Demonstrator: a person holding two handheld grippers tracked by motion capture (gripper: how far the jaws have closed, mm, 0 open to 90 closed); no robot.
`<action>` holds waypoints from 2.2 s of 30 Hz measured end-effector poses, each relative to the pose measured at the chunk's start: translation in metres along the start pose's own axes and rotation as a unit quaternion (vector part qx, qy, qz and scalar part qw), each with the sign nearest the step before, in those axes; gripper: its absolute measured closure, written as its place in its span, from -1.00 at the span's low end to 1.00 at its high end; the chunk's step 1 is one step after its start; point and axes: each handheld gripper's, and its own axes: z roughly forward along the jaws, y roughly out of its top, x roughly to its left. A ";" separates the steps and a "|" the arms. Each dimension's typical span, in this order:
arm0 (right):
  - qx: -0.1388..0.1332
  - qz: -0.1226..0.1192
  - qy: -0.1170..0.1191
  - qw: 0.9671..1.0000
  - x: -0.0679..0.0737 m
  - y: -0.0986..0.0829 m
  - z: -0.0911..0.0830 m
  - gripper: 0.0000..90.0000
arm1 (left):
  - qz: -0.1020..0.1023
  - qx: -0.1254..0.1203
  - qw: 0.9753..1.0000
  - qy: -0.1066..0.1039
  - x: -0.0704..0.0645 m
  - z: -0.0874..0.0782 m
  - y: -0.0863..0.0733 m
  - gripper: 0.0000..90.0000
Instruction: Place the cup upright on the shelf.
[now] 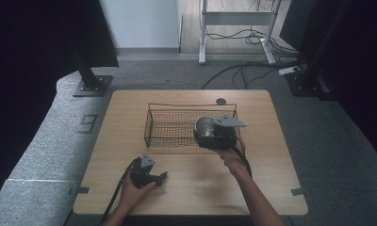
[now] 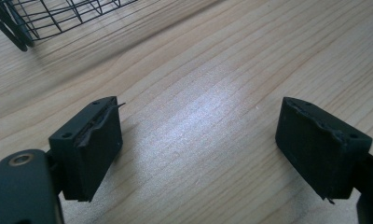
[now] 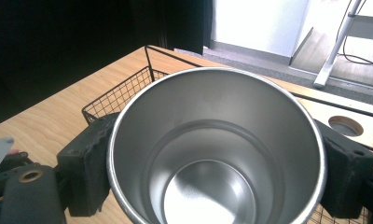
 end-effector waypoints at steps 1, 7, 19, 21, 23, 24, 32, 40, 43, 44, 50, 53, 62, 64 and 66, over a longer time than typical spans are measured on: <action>0.000 0.001 -0.001 1.000 0.000 0.001 0.001 -0.69 | 0.000 0.000 1.000 0.000 0.000 0.000 0.000 -0.68; 0.006 0.006 0.004 1.000 -0.004 0.005 0.005 -0.69 | 0.000 0.000 1.000 -0.001 0.000 0.000 0.000 -0.68; 0.009 0.001 -0.007 1.000 -0.007 0.011 0.011 -0.69 | 0.000 -0.001 1.000 0.000 0.000 0.000 0.000 -0.68; 0.009 0.000 -0.009 1.000 -0.009 0.012 0.012 -0.69 | 0.000 -0.001 1.000 -0.001 0.000 0.000 0.000 -0.68; 0.010 0.001 -0.011 1.000 -0.010 0.013 0.014 -0.69 | 0.000 -0.001 1.000 0.000 0.000 0.000 0.000 -0.68; 0.011 0.001 -0.012 1.000 -0.011 0.013 0.015 -0.69 | 0.000 -0.001 1.000 -0.001 0.000 0.000 0.000 -0.68; 0.015 0.000 -0.016 1.000 -0.015 0.019 0.023 -0.69 | 0.001 -0.001 1.000 -0.001 0.000 0.000 0.000 -0.68; 0.015 -0.005 -0.016 1.000 -0.018 0.021 0.034 -0.69 | 0.001 -0.001 1.000 -0.001 0.000 0.000 0.000 -0.68; 0.025 -0.005 -0.018 1.000 -0.018 0.020 0.040 -0.69 | 0.001 -0.001 1.000 -0.001 0.000 0.000 0.000 -0.68; 0.028 -0.006 -0.020 0.999 -0.019 0.020 0.043 -0.69 | 0.001 -0.001 1.000 -0.001 0.000 0.000 0.000 -0.68; 0.037 0.000 -0.028 0.999 -0.024 0.023 0.053 -0.69 | 0.001 -0.001 1.000 -0.002 0.000 0.000 0.000 -0.68; 0.040 0.003 -0.030 0.999 -0.028 0.024 0.058 -0.69 | 0.001 -0.001 1.000 -0.001 0.000 0.000 0.000 -0.68; 0.048 0.013 -0.035 0.998 -0.037 0.023 0.071 -0.69 | 0.001 -0.002 1.000 -0.002 0.000 0.000 0.000 -0.68; 0.052 0.014 -0.037 0.998 -0.039 0.022 0.074 -0.69 | 0.001 -0.002 1.000 -0.001 0.000 0.000 0.000 -0.68; 0.056 0.016 -0.039 0.998 -0.040 0.020 0.077 -0.69 | 0.000 -0.002 1.000 -0.002 0.000 0.000 0.000 -0.68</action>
